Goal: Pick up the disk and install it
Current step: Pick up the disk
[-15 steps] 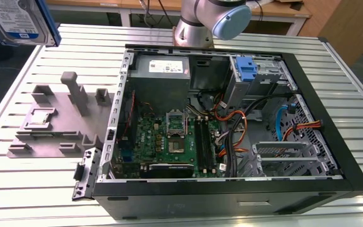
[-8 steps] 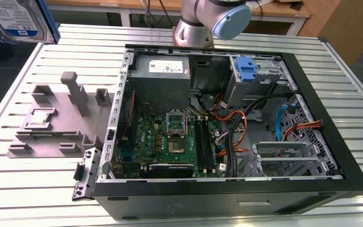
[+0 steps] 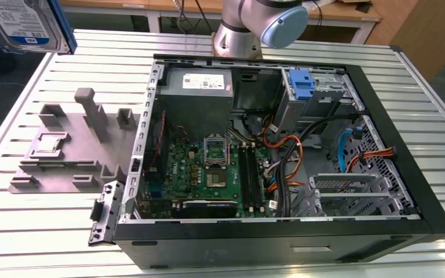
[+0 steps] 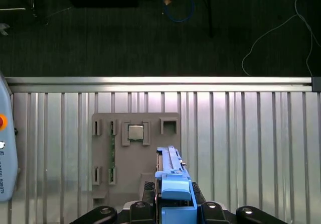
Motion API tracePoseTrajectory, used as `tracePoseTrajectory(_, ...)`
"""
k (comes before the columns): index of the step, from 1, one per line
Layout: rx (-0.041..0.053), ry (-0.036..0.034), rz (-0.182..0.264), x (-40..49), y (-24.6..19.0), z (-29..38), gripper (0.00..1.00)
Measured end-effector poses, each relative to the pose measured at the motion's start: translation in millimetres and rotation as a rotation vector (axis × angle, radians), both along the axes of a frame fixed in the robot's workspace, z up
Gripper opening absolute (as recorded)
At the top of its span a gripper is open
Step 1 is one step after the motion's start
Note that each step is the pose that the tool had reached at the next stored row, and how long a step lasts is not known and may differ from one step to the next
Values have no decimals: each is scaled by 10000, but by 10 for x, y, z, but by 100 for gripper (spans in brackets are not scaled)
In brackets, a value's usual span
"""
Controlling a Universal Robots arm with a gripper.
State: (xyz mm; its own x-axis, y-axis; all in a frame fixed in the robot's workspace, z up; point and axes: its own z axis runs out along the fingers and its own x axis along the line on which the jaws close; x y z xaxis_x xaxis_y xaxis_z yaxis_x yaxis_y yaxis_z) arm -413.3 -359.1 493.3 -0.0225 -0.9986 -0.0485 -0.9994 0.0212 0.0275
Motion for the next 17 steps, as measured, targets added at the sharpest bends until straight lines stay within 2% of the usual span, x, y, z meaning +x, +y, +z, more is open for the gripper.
tracePoseTrajectory(5, -22, 1, -2, 53, -45, 0, 37)
tracePoseTrajectory(17, -130, 1, -5, 192, -118, -1, 37)
